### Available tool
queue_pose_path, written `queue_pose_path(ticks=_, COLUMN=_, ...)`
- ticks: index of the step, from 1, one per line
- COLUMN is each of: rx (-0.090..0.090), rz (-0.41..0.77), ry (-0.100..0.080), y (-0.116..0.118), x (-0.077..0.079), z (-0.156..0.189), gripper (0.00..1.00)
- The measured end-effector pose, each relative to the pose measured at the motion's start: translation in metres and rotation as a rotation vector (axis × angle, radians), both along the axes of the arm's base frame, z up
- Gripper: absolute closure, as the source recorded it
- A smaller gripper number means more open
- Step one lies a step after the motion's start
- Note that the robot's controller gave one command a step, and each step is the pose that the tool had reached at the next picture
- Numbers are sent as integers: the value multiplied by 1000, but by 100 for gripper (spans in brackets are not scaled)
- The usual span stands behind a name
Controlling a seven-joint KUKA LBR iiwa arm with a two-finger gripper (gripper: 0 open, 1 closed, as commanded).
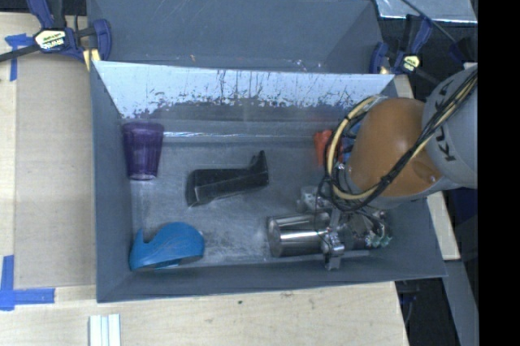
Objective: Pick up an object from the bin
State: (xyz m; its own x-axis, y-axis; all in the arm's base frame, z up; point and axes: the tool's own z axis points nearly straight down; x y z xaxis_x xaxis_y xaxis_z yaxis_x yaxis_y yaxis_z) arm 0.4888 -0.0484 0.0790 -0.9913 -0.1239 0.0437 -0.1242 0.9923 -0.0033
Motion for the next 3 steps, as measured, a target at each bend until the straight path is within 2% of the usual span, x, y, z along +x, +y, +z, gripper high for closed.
queue_pose_path(ticks=1, rx=3, rz=-196, ry=-54, y=11, x=-2, z=-3, gripper=100)
queue_pose_path(ticks=3, rx=9, rz=-161, ry=-59, y=6, x=-1, z=-4, gripper=100)
